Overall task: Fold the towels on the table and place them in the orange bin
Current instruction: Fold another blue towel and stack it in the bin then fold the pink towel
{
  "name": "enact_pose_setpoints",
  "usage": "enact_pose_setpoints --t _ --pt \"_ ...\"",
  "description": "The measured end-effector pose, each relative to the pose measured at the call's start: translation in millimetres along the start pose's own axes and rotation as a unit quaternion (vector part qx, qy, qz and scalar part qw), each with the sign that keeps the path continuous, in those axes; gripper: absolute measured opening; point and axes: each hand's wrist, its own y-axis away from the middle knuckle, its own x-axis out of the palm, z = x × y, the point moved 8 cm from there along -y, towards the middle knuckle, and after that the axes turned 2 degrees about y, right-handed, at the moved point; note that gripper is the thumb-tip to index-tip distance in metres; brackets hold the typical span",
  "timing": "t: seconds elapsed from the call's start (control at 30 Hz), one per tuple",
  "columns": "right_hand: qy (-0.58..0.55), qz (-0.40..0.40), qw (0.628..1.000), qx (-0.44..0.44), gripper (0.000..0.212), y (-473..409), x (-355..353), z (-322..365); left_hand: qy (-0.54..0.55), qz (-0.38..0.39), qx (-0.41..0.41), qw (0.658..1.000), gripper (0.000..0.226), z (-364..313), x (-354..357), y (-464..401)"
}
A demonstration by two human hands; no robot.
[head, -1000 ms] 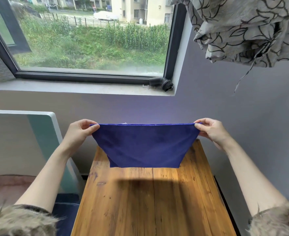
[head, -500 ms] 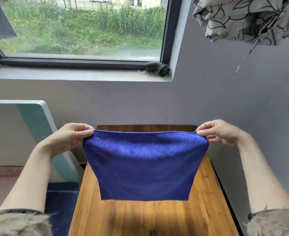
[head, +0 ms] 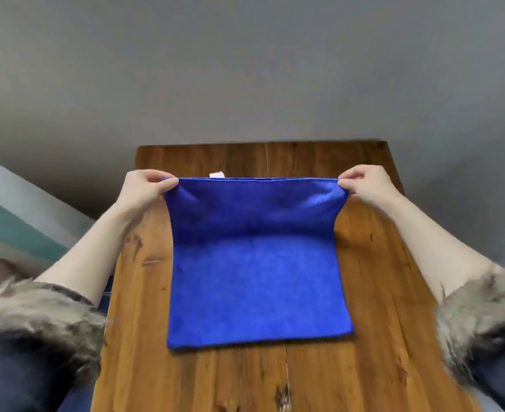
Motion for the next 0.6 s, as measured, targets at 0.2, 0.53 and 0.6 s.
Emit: enact_pose_setpoints --t 0.2,0.53,0.6 --pt "-0.024 -0.082 0.996 -0.02 0.005 -67.8 40.0 -17.8 -0.036 -0.045 0.019 0.998 0.008 36.7 23.2 -80.3" --pt "0.084 -0.146 0.984 -0.055 0.017 -117.2 74.6 -30.1 -0.201 -0.098 0.081 0.971 0.014 63.2 45.4 -134.7" --pt "0.131 -0.165 0.975 -0.064 0.021 -116.3 75.7 -28.4 -0.209 -0.116 0.08 0.968 0.026 65.2 41.9 -135.1"
